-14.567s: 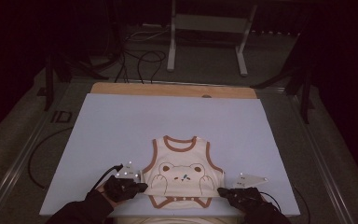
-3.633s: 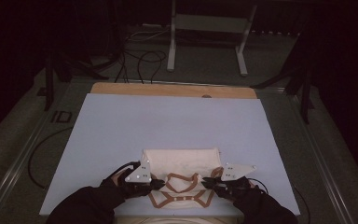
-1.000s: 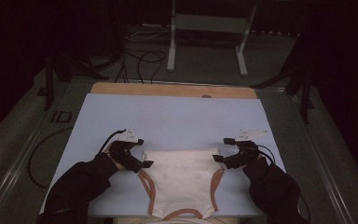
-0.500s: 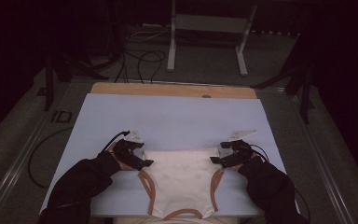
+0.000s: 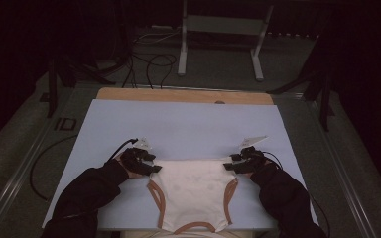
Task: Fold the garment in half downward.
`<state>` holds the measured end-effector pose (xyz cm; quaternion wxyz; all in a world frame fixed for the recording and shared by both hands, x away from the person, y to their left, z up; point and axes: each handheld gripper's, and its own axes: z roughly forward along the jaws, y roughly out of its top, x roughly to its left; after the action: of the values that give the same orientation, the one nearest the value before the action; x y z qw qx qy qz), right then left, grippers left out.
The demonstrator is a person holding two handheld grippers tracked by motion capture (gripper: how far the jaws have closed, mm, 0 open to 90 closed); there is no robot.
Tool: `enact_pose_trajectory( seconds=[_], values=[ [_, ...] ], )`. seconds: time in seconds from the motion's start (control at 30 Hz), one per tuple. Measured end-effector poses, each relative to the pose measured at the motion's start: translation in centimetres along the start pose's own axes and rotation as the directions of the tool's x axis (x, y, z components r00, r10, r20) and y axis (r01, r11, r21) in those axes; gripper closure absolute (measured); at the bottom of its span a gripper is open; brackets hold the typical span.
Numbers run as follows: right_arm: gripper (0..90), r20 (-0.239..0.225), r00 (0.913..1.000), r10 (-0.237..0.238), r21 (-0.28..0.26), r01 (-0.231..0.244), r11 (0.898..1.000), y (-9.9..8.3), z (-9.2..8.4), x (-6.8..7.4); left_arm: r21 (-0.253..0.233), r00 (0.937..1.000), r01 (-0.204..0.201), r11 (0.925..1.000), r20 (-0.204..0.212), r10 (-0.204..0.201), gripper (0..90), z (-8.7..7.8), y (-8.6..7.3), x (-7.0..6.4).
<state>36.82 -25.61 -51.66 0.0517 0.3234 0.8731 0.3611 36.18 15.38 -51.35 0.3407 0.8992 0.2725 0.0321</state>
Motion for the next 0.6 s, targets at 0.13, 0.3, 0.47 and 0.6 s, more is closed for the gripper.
enact_pose_trajectory(
  seconds=[0.13, 0.3, 0.47, 0.6],
  values=[
    [62.8, 0.002, 0.9998, -0.018, 0.013, 0.018, 1.000, 0.1, 0.0, 0.3, 0.003, 1.0000, -0.003, 1.0000, -0.006, 0.003, 58.7, -0.1, -0.1, 0.0],
    [79.4, -0.014, 0.9995, -0.027, 0.024, 0.027, 0.999, 0.2, 0.0, 0.4, -0.013, 0.9994, 0.029, 0.9995, 0.016, -0.029, 73.7, -0.3, -0.5, 0.2],
    [83.1, -0.014, 0.9993, -0.035, 0.034, 0.035, 0.999, 0.4, -0.2, 0.8, -0.011, 0.9993, 0.022, 0.9997, 0.029, -0.021, 84.7, -0.4, -0.3, -0.1],
    [83.3, -0.007, 0.9992, -0.039, 0.003, 0.039, 0.999, 0.6, -0.7, 0.9, -0.022, 0.9993, 0.017, 0.9996, 0.034, -0.016, 85.3, -1.3, 0.0, -0.1]
  ],
)
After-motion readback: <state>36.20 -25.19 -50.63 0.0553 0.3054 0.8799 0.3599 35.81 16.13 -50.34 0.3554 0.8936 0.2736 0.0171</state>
